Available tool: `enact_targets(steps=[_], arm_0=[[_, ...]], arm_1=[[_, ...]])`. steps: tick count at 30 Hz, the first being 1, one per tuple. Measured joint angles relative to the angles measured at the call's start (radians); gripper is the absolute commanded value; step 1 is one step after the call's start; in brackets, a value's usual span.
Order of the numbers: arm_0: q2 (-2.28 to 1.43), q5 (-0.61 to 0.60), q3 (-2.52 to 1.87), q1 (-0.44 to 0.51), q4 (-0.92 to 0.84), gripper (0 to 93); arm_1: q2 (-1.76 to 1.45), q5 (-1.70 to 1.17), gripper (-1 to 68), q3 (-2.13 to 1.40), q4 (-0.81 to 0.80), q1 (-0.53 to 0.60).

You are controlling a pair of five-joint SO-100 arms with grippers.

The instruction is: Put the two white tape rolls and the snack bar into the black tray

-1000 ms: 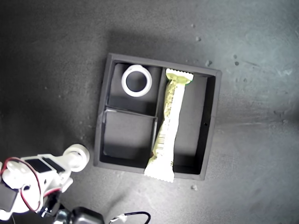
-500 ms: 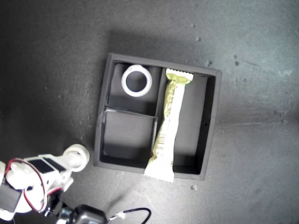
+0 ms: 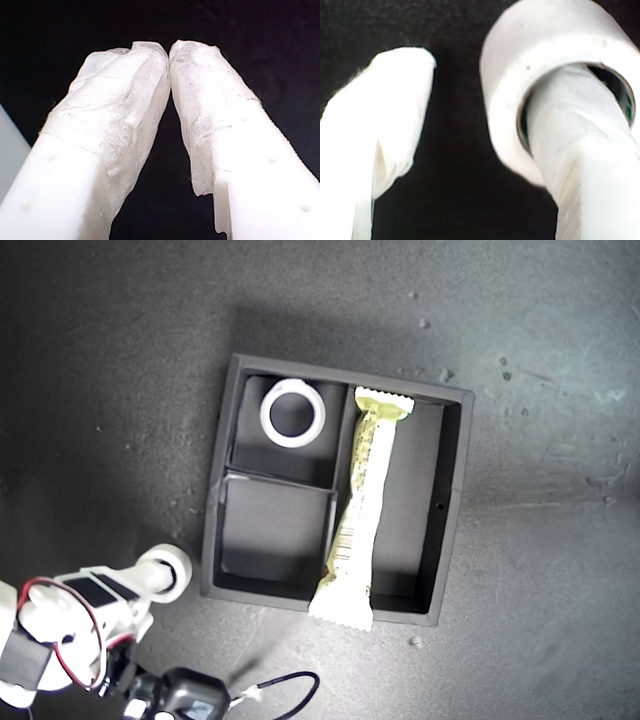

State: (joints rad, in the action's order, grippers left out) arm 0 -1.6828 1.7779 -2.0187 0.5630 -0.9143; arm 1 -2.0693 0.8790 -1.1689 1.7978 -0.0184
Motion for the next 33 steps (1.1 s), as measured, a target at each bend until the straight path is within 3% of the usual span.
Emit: enact_targets(steps=[7, 13, 18, 26, 33], arm_0=[[0.127, 0.017, -0.015, -0.012, 0.107, 1.0], [0.146, 0.018, -0.015, -0.035, 0.115, 0.0], [-0.008, -0.003, -0.012, -0.026, -0.046, 0.0], [-0.253, -0.202, 0.239, -0.153, -0.396, 0.0], [-0.041, -0.397, 0.614, -0.256, -0.459, 0.0]], arm_1=[[-0.103, 0.037, -0.3, -0.028, 0.000, -0.012], [-0.399, 0.140, -0.4, -0.285, -0.044, -0.034], [-0.687, 0.215, -0.4, -0.670, -0.192, -0.014], [-1.048, 0.299, -0.4, -1.270, -0.477, -0.014], [-1.091, 0.322, -0.4, -1.511, -0.577, 0.014]])
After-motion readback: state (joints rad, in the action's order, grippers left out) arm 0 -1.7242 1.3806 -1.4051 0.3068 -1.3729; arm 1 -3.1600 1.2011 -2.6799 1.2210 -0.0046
